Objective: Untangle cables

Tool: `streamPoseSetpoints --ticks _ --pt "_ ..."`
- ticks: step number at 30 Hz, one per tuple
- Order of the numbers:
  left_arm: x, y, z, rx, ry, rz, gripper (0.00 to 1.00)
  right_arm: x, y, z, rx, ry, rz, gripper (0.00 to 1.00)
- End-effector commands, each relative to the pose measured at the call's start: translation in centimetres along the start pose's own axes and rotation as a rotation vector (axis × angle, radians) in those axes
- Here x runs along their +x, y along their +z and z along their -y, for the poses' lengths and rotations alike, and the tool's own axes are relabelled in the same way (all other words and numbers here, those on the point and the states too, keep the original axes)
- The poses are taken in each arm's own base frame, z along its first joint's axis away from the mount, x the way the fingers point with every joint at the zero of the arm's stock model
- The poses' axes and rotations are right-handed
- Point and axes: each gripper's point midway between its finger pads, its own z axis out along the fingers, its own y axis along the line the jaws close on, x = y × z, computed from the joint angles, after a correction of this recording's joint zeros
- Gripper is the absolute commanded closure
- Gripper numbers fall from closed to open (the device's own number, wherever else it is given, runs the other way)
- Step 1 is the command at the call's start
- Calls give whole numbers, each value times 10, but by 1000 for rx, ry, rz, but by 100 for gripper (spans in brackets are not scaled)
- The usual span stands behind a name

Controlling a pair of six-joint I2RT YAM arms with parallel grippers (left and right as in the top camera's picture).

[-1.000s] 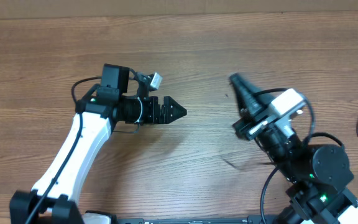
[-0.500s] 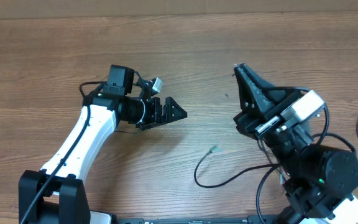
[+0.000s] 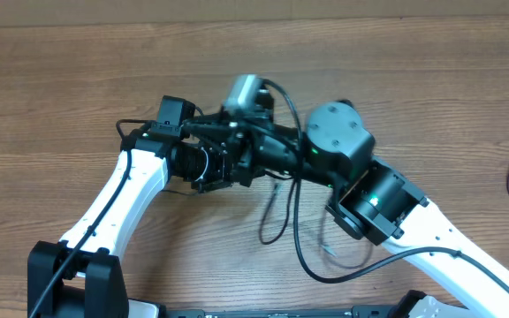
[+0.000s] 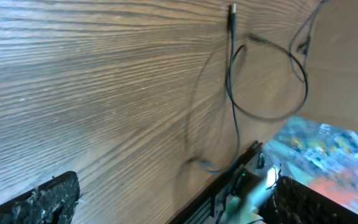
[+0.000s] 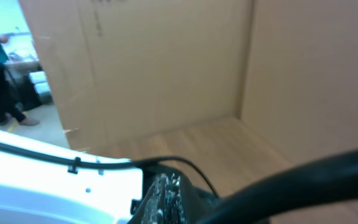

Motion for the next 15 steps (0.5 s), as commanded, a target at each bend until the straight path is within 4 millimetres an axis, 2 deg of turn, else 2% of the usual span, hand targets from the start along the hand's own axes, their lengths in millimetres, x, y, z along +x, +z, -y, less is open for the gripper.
streamPoseSetpoints --ticks 1,4,8,11,15 --pt "-1 2 -12 -64 -12 4 0 -80 -37 17 186 -137 126 96" --pt "-1 2 -14 -79 -12 7 0 -116 -74 44 379 -139 176 96" --pt "-1 2 -14 -79 -12 8 0 -156 -147 78 688 -131 283 96" --pt "-3 2 -18 -101 -12 15 0 -167 -200 91 896 -114 329 96" --pt "-7 0 -32 -186 -11 43 0 -166 -252 99 1122 -152 297 96"
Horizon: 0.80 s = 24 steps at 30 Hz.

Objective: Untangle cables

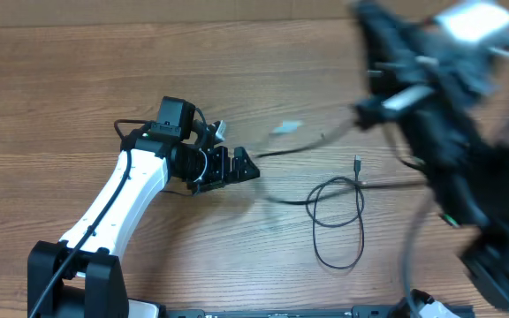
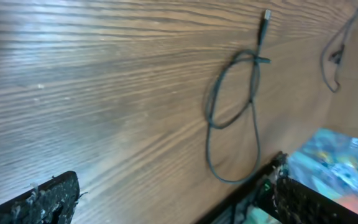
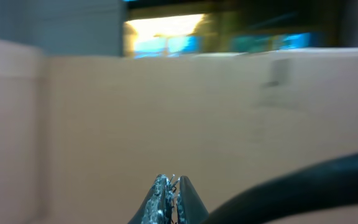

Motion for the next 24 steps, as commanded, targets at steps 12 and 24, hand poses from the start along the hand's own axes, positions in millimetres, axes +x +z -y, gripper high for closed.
streamPoseSetpoints --ticks 12,24 --pt "-7 1 -24 -138 -2 37 0 -10 -37 94 534 -317 -101 96" --pt "-8 1 -25 -146 -1 39 0 38 2 128 629 -355 -219 96"
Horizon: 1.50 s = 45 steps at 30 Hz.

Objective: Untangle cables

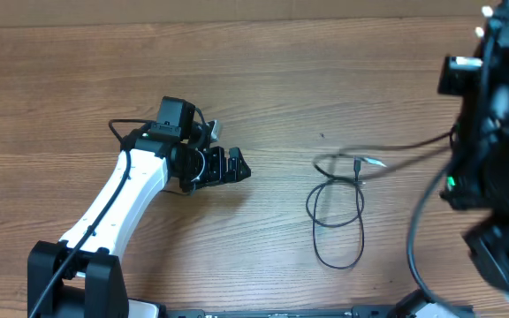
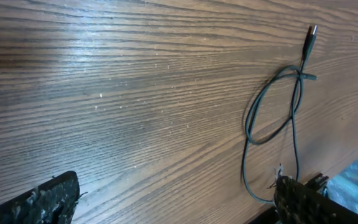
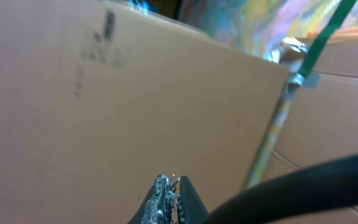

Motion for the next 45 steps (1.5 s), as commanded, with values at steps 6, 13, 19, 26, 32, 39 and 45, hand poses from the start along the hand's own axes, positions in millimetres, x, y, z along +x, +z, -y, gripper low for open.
streamPoseSetpoints --ticks 6,13,19,26,32,39,45 --pt "0 3 -2 -12 -1 -5 0 61 95 -10 -69 53 -91 96" --pt "0 3 -2 -12 -1 -5 0 88 191 97 226 70 63 96" --pt "0 3 -2 -12 -1 -5 0 131 252 115 125 3 121 96" --pt "0 3 -2 -12 -1 -5 1 345 308 125 213 -21 -311 96" --pt "0 3 -2 -12 -1 -5 1 482 293 128 281 120 -610 96" --pt "0 3 -2 -12 -1 -5 1 527 272 138 269 254 -744 66" --pt "0 3 -2 -12 -1 -5 0 535 243 127 197 174 -969 0"
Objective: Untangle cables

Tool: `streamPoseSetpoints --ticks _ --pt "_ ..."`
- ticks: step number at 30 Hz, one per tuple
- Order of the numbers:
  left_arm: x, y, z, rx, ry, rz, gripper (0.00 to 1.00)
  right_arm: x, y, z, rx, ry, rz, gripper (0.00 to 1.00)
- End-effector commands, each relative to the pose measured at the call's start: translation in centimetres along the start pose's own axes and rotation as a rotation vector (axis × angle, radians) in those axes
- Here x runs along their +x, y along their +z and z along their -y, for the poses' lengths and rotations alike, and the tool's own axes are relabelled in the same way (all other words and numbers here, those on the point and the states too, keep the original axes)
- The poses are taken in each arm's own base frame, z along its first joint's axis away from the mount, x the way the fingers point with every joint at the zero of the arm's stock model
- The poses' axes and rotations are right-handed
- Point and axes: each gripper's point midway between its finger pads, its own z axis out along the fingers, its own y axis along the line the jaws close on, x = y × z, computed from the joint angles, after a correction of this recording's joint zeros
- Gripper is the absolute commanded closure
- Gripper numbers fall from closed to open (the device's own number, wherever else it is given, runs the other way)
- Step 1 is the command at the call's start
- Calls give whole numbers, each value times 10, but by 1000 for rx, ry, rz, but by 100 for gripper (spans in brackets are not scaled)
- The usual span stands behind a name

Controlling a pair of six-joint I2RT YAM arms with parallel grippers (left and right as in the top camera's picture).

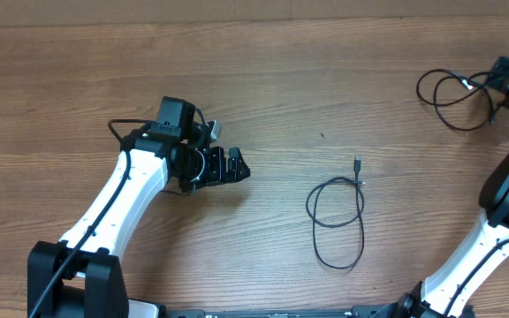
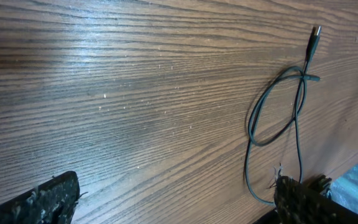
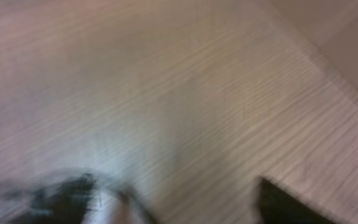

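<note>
Two dark cables lie apart on the wooden table point(image 1: 78, 79). One is a loop point(image 1: 336, 216) right of centre with its plug point(image 1: 357, 163) pointing away; the left wrist view shows that loop point(image 2: 278, 106) and plug point(image 2: 314, 34) ahead of my left gripper point(image 2: 173, 205). My left gripper point(image 1: 235, 166) is open and holds nothing, well left of the loop. The other cable point(image 1: 453, 93) lies in a loose coil at the far right. My right gripper point(image 1: 504, 76) is beside its right end. The right wrist view is blurred; its fingers point(image 3: 291, 205) stand apart.
The right arm's white links run down the table's right edge. The left arm point(image 1: 122, 203) crosses the left front of the table. A cardboard wall point(image 1: 237, 9) closes off the far edge.
My right gripper was shut and raised at the right with a cable trailing to the loop. Now it is low at the far right, fingers apart, and that cable lies coiled there. The left arm is unmoved.
Both arms were close together over the cables at mid-table. Then my right arm was up and to the right, shut, with one cable stretched behind it and the loop left on the table. Now the two cables lie separate, far apart.
</note>
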Motion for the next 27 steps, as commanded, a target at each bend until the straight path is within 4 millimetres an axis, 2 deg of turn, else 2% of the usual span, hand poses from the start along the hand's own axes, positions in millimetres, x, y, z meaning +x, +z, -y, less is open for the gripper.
streamPoseSetpoints --ticks 1,4,11,13,16,19,22,27 --pt "0 3 0 -3 -1 -7 0 -34 -36 -10 -34 -46 21 0" --pt "0 3 0 -3 -1 -7 1 -45 -66 -10 -41 -21 -25 0" --pt "0 3 0 -3 -1 -7 1 -85 -165 -11 -69 76 -38 0" --pt "0 3 0 -3 -1 -7 0 -86 -187 -11 -76 125 -57 0" --pt "0 3 0 -3 -1 -7 0 -59 -197 -9 -68 109 -172 0" --pt "0 3 0 -3 -1 -7 0 -8 -190 -7 -47 103 -377 0" --pt "0 3 0 -3 -1 -7 0 30 -185 -6 -32 85 -538 0" --pt "0 3 0 -3 -1 -7 1 68 -177 -7 -14 58 -700 0"
